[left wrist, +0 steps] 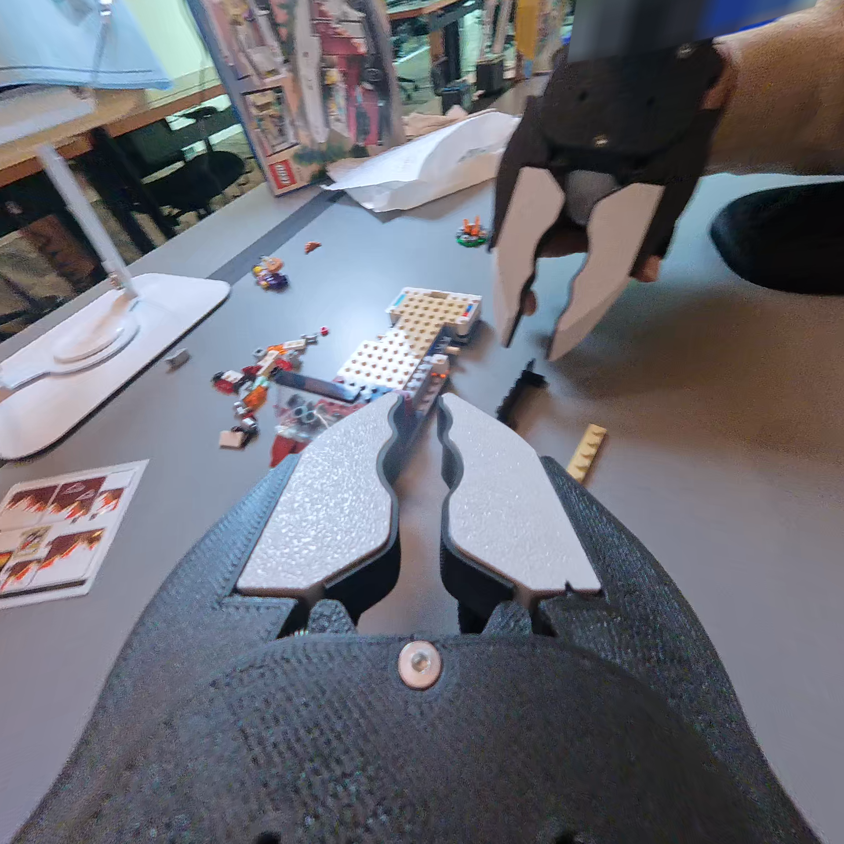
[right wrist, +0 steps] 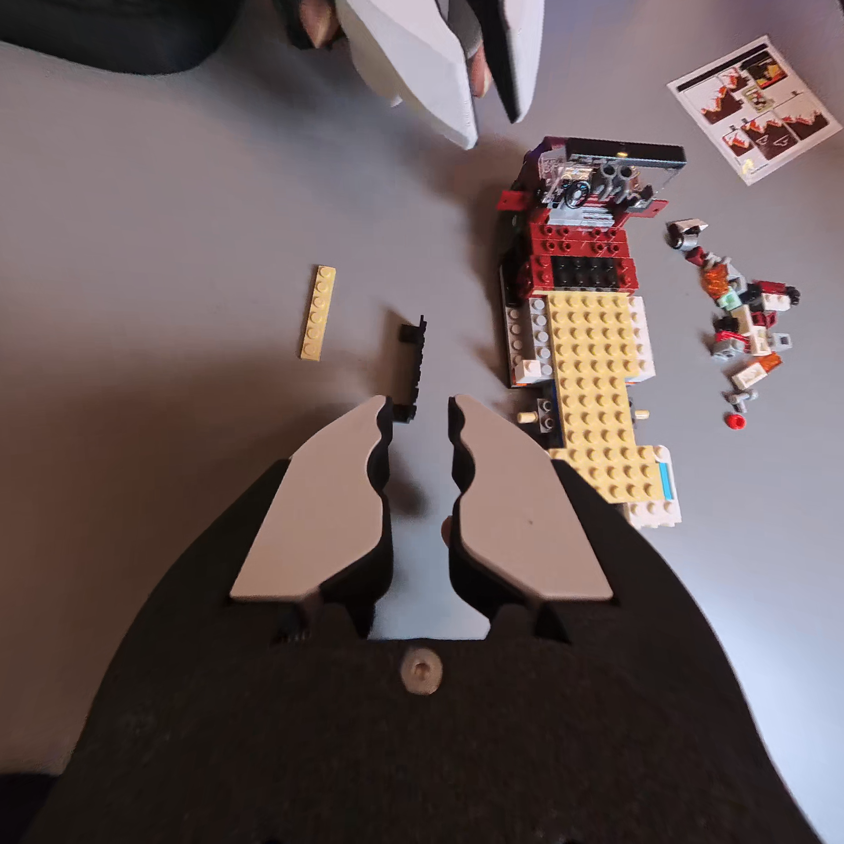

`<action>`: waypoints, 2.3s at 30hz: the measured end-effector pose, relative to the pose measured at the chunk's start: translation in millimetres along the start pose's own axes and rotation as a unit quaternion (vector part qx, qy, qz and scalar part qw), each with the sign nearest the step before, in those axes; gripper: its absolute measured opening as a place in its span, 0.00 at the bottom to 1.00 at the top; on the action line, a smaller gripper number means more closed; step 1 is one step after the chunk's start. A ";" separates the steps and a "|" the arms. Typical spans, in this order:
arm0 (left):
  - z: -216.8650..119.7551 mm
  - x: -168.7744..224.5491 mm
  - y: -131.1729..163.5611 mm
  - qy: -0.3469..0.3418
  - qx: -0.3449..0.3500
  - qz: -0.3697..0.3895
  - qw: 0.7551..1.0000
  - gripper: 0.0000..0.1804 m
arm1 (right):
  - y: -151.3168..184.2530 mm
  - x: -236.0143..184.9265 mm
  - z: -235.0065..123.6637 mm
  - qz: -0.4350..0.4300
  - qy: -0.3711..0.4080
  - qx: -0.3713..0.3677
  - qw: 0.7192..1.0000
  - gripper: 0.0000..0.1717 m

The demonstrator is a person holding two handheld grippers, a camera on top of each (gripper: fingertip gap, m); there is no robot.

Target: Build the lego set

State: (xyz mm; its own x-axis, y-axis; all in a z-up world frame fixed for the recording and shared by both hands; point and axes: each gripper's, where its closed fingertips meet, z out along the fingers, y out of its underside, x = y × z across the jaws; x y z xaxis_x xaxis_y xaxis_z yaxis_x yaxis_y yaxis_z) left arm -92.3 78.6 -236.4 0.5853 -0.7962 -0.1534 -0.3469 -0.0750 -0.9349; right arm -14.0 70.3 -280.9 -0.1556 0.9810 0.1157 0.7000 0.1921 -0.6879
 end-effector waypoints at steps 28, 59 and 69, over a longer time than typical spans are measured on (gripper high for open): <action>11.8 84.9 31.7 0.187 -0.158 0.138 0.960 0.00 | -2.9 -14.8 23.2 -0.039 -0.025 -0.051 0.998 0.02; 19.3 74.4 44.9 0.244 -0.187 0.074 0.949 0.07 | -4.0 -43.2 6.4 -0.003 -0.030 -0.113 0.993 0.05; 16.2 81.3 41.5 0.265 -0.176 0.054 0.947 0.15 | -3.8 -37.8 14.9 -0.012 -0.012 -0.131 0.991 0.05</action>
State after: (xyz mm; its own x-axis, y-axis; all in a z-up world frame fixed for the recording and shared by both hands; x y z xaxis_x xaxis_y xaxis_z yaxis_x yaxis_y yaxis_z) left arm -47.2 20.4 -292.9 0.1150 -0.9930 0.0268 -0.6607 -0.0966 -0.7444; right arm -21.2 32.1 -293.3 -0.1882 0.9758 0.1113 0.8527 0.2186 -0.4745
